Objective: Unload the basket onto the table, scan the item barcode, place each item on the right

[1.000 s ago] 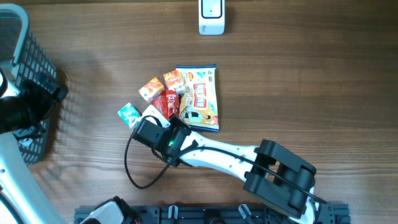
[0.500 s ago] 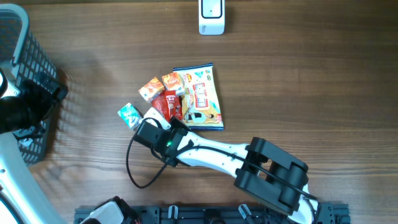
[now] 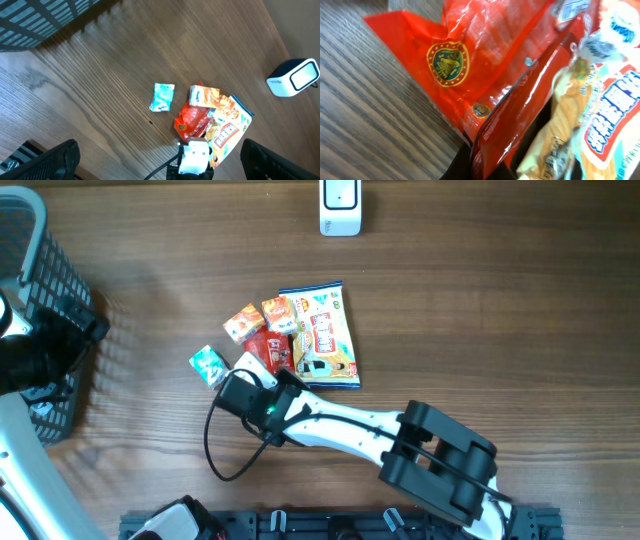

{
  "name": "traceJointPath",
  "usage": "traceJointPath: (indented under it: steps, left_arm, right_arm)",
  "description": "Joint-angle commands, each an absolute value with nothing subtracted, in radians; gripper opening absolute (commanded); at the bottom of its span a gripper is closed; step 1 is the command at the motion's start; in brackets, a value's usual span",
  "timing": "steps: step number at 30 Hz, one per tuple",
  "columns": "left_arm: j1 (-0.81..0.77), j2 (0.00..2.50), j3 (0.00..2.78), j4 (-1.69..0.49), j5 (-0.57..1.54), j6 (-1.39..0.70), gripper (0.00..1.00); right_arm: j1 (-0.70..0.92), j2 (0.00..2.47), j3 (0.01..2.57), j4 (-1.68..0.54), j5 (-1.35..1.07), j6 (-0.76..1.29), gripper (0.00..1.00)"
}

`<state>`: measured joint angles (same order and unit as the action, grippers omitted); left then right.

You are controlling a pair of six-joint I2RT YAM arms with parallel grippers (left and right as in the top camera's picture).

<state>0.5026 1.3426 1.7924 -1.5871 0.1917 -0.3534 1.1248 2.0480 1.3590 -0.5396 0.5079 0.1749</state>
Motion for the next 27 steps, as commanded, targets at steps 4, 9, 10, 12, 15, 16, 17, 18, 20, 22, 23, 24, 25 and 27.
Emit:
traceJointPath:
  steps: [4,9,10,12,15,16,17,18,20,22,23,24,25,27]
  left_arm:
    - [0.508,1.343,1.793,-1.587,0.189,-0.348,1.00]
    - [0.508,1.343,1.793,-1.587,0.189,-0.348,1.00]
    - [0.508,1.343,1.793,-1.587,0.189,-0.348,1.00]
    - [0.508,1.343,1.793,-1.587,0.189,-0.348,1.00]
    - [0.508,1.343,1.793,-1.587,0.189,-0.348,1.00]
    - [0.508,1.343,1.793,-1.587,0.189,-0.348,1.00]
    - [0.508,1.343,1.793,-1.587,0.189,-0.348,1.00]
    - [0.508,1.343,1.793,-1.587,0.189,-0.348,1.00]
    - [0.508,1.343,1.793,-1.587,0.189,-0.348,1.00]
    - [0.508,1.343,1.793,-1.587,0.189,-0.348,1.00]
    - [0.508,1.343,1.793,-1.587,0.189,-0.348,1.00]
    - [0.508,1.343,1.793,-1.587,0.189,-0.348,1.00]
    - [0.508,1.343,1.793,-1.587,0.189,-0.348,1.00]
    - [0.508,1.343,1.793,-1.587,0.189,-0.348,1.00]
  right_arm:
    - [1.056,1.822,1.384,-0.548,0.336,0.220,0.04]
    - [0.897,1.706,1.384,-0.583,0.032,0.212,0.04]
    - [0.854,1.696,1.384,-0.590,-0.049,0.208,0.04]
    - [0.754,1.696,1.382,-0.610,-0.229,0.200,0.04]
    - [0.623,1.713,1.353,-0.613,-0.500,0.130,0.04]
    - [0.583,1.718,1.336,-0.606,-0.583,0.116,0.04]
    - [0.536,1.726,1.313,-0.599,-0.679,0.100,0.04]
    - [0.500,1.734,1.296,-0.591,-0.748,0.088,0.04]
    - [0.436,1.750,1.254,-0.559,-0.895,0.064,0.04]
    - [0.386,1.765,1.218,-0.525,-1.002,0.052,0.04]
    - [0.364,1.776,1.201,-0.505,-1.043,0.052,0.04]
    - [0.344,1.780,1.182,-0.481,-1.085,0.053,0.04]
    - [0.326,1.791,1.162,-0.453,-1.119,0.052,0.04]
    - [0.297,1.803,1.122,-0.400,-1.158,0.066,0.04]
